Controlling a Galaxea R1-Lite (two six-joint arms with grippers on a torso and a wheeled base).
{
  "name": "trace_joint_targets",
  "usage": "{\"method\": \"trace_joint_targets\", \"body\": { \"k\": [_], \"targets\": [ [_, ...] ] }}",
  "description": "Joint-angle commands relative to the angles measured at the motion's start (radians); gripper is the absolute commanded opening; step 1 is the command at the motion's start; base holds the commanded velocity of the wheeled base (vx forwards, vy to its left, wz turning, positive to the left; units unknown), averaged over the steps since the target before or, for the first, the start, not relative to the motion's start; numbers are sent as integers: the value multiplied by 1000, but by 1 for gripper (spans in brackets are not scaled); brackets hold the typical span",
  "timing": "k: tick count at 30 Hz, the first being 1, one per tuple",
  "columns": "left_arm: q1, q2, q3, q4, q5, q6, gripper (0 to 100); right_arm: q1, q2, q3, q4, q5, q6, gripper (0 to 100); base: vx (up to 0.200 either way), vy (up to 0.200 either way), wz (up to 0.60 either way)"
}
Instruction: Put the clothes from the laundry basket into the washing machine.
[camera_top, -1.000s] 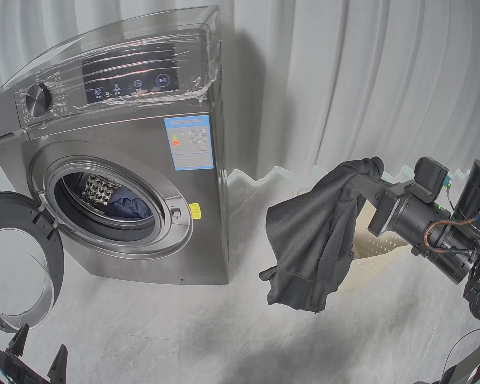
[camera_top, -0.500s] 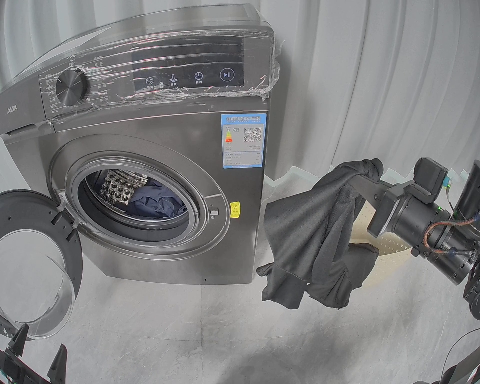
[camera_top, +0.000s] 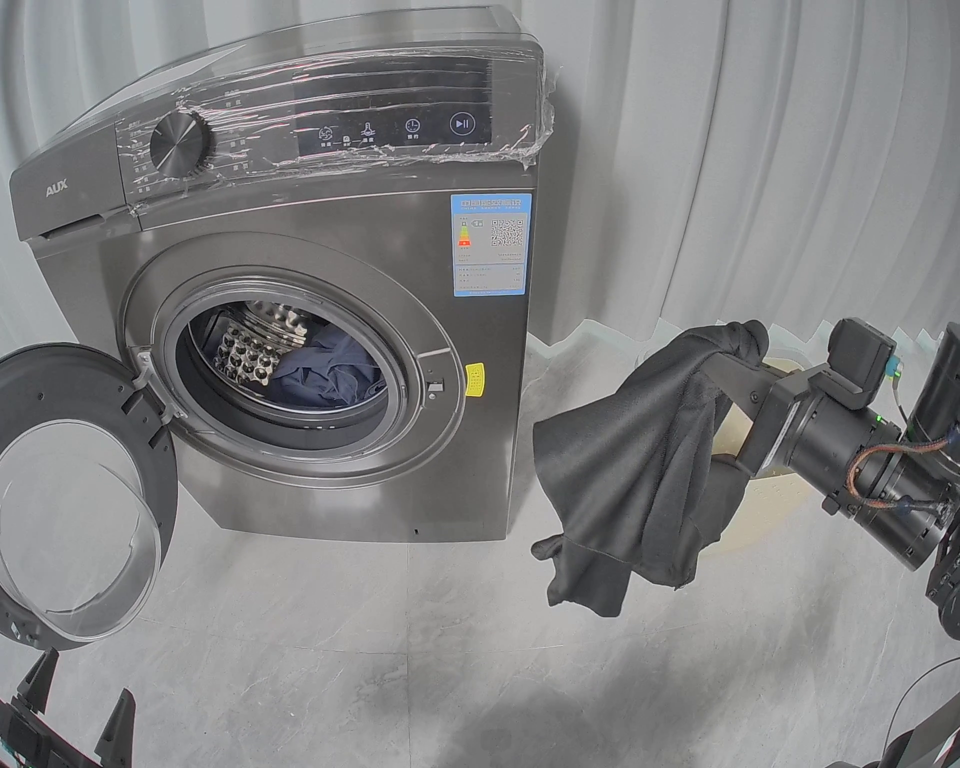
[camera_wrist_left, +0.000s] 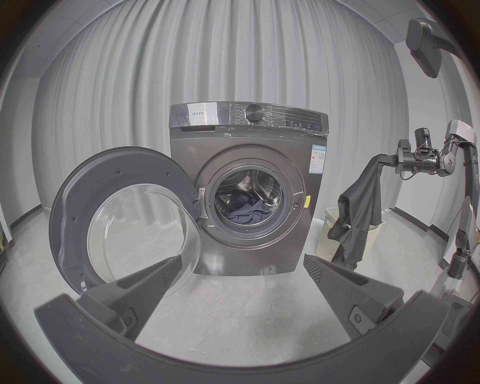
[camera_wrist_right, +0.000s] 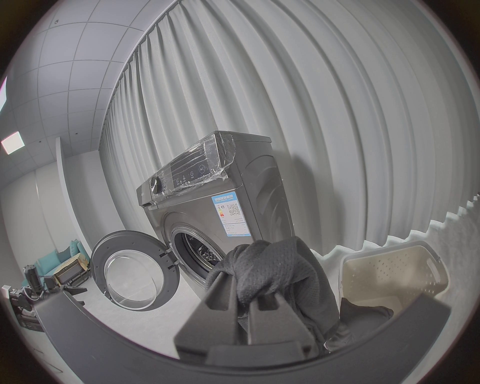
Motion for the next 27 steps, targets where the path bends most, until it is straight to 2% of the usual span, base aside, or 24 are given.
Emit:
{"method": "trace_joint_targets", "body": {
  "k": [1, 27],
  "targets": [
    [0, -9, 15, 0, 0, -1, 100, -3, 3, 0, 0, 0, 0, 0, 0, 200, 0],
    [0, -9, 15, 0, 1, -4, 100, -6, 14, 5, 0, 0, 4, 0, 0, 200, 0]
  ]
}}
